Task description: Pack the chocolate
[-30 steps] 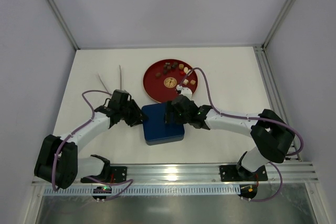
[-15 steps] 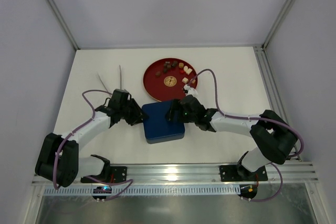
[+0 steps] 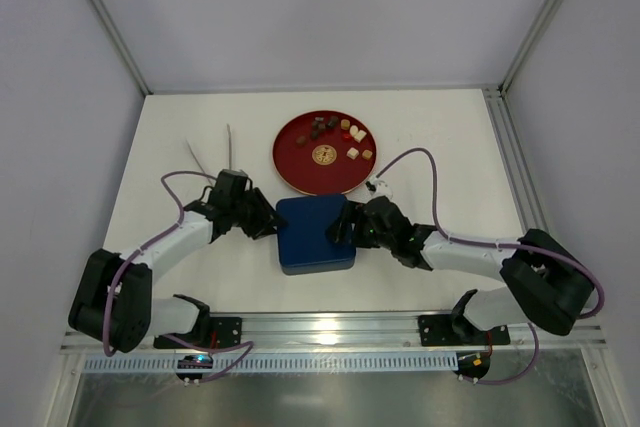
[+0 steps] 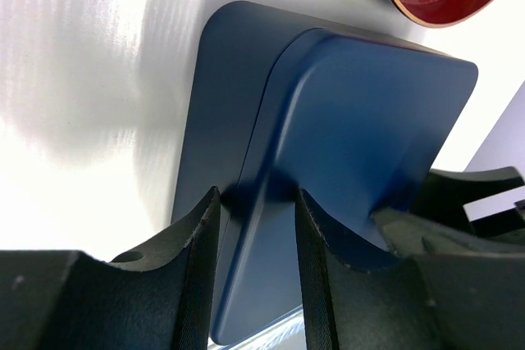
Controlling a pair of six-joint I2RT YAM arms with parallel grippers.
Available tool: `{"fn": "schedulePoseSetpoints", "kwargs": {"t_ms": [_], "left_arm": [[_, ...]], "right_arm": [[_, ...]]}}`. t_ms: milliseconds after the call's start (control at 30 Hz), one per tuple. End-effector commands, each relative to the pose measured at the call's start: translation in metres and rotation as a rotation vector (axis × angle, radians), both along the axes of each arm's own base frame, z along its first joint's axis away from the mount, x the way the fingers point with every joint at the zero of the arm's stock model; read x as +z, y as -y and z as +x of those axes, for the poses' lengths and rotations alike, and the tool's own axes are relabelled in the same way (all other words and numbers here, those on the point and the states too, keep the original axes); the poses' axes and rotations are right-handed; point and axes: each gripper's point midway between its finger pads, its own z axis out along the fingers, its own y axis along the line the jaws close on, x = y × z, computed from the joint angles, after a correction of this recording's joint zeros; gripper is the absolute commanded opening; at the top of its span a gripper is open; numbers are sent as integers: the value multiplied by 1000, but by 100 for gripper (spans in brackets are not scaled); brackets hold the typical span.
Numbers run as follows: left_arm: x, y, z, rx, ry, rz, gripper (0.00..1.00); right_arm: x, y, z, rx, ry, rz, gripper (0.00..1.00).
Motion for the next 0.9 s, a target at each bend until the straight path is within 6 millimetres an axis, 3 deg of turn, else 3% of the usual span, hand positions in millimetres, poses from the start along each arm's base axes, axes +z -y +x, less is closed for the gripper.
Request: {"fn": "schedulePoseSetpoints", "kwargs": {"t_ms": [0,133,267,633,867], "left_arm": [[-76,-60,-89,-3,-360,314,36],[-73,-58,-88,-4,-352,309,36],[-69,-58,-84,-3,-341,310,37],[-67,-57,-84,-10,-337,308,38],[-67,-58,-84,-13,-339,313,39]], "right_arm": [[-71,60,-79,81,-269,-252,70],[-62,69,-85,56,-253,-223,68],[-65,80,-92,27,-261,-230,68],[-77,90,-99,-10,-288,-233,42],[-85,101,-106,-34,-308,-233,31]]}}
